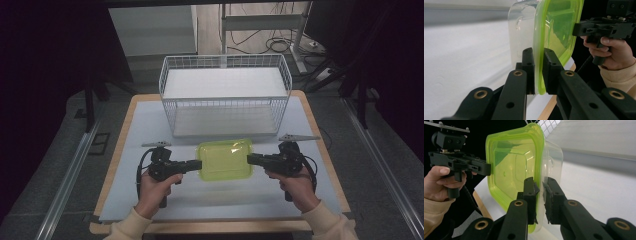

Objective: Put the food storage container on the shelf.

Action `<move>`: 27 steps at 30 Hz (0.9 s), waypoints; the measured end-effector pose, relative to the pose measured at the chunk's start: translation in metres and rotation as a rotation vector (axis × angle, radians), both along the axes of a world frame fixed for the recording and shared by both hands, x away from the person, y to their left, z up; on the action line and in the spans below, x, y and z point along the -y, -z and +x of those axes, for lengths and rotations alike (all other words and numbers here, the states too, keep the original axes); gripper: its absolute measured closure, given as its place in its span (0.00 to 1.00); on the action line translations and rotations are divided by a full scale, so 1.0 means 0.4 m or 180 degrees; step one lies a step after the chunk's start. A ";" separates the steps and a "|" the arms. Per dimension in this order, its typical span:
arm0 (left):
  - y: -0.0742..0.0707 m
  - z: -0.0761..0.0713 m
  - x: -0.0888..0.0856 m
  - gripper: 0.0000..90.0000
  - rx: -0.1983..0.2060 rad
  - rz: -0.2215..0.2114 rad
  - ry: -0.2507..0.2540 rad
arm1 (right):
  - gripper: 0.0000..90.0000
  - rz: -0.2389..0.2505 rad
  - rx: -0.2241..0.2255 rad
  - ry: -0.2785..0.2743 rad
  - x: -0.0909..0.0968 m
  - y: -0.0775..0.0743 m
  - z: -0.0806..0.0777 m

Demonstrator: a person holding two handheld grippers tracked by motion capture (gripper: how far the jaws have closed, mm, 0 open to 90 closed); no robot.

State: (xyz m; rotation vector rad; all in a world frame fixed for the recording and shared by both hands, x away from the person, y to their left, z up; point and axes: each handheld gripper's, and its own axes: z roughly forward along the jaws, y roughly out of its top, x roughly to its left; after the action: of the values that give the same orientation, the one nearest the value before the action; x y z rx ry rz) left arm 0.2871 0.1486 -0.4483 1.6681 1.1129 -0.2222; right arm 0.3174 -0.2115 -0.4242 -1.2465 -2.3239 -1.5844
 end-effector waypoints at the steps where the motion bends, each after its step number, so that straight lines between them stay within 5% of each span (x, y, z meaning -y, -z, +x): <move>1: -0.003 0.002 0.001 0.91 0.0004 0.0000 -0.0008 | 0.89 0.0005 -0.0006 0.0007 0.000 -0.003 0.001; 27: -0.093 0.042 -0.004 0.91 0.0159 0.0031 -0.0039 | 0.89 0.0031 0.0136 0.0041 -0.007 -0.082 0.035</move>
State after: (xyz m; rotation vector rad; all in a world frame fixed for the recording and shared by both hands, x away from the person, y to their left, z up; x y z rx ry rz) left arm 0.3040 0.1504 -0.4111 1.6663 1.0880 -0.1668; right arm 0.3316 -0.2085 -0.3916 -1.2404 -2.3349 -1.6405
